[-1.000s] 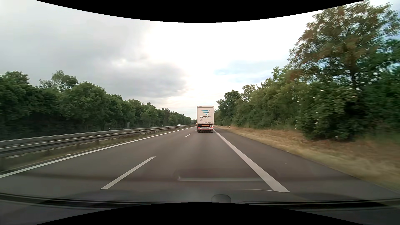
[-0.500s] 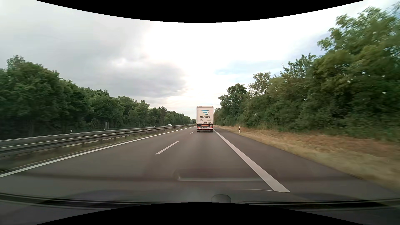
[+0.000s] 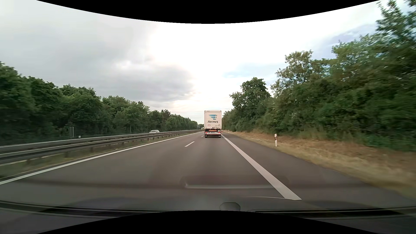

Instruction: Follow the waypoints while adhering to traffic rules and regulations

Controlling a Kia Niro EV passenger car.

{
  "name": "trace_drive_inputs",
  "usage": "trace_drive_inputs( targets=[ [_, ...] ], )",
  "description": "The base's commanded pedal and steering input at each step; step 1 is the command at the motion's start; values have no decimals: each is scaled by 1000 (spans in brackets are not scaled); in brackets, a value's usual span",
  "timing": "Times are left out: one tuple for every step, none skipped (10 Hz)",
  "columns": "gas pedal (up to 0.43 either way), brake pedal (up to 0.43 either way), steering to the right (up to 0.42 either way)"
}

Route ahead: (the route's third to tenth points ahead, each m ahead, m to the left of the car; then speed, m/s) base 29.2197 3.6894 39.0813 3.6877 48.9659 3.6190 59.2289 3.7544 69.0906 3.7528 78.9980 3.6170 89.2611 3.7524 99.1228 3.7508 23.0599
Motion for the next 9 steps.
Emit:
trace_drive_inputs(
  targets=[
    [220,0,-6],
    [228,0,-6],
    [240,0,-5],
    [240,0,-3],
    [248,0,-1],
    [248,0,-1],
    [260,0,-1],
    [260,0,-1],
    [268,0,-1]
  ],
)
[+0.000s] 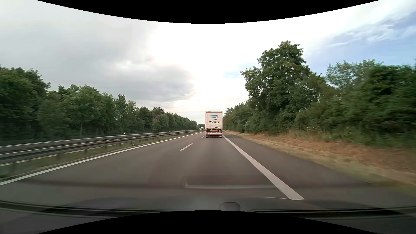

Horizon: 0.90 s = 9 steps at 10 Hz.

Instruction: Follow the waypoints while adhering to traffic rules and regulations

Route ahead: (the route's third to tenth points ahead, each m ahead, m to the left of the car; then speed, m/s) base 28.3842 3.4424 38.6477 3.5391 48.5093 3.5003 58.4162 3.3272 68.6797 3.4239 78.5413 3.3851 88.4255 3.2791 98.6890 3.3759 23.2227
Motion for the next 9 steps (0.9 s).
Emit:
trace_drive_inputs(
  targets=[
    [280,0,-1],
    [287,0,-2],
    [299,0,-3],
    [299,0,-3],
    [299,0,-3],
    [299,0,-2],
    [311,0,-3],
    [319,0,-2],
    [331,0,-2]
  ],
)
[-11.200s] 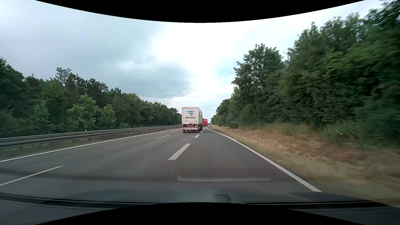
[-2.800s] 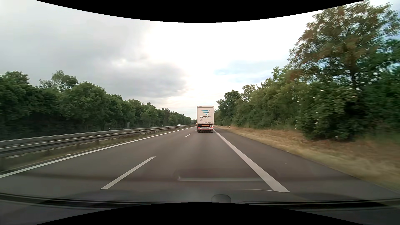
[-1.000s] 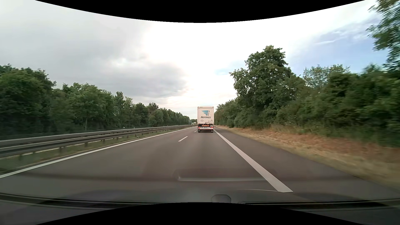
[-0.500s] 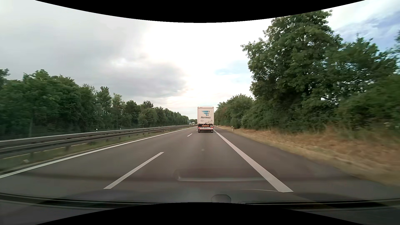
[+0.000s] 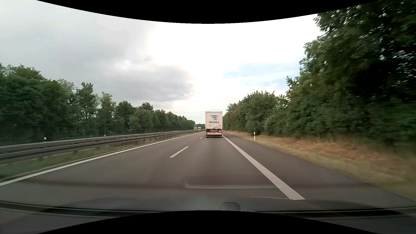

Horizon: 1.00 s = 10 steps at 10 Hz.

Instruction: Follow the waypoints while adhering to traffic rules and regulations

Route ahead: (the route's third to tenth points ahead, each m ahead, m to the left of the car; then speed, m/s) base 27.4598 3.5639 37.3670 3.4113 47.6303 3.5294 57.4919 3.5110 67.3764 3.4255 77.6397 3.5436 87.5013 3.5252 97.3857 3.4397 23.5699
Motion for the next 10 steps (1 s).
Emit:
trace_drive_inputs(
  targets=[
    [339,0,-1],
    [350,0,-2],
    [350,0,-1],
    [350,0,-1],
    [350,0,-1],
    [350,0,-1],
    [350,0,-1],
    [350,0,-1],
    [350,0,-2],
    [350,0,-1]
  ],
)
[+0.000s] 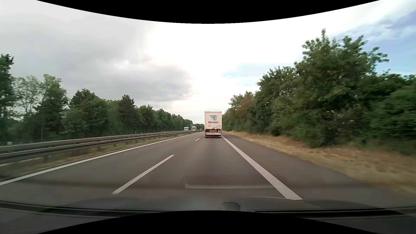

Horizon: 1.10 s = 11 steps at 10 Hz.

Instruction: Follow the waypoints while adhering to traffic rules and regulations

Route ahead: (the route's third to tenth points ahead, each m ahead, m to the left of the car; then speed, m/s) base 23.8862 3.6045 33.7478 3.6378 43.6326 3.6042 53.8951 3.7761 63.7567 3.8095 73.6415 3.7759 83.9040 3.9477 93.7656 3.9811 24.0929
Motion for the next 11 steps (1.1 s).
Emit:
trace_drive_inputs(
  targets=[
    [350,0,-3],
    [350,0,-5],
    [350,0,-5],
    [350,0,-5],
    [350,0,-7],
    [350,0,-11],
    [350,0,-16],
    [350,0,-17],
    [350,0,-18],
    [358,0,-18],
    [398,0,-16]
  ],
)
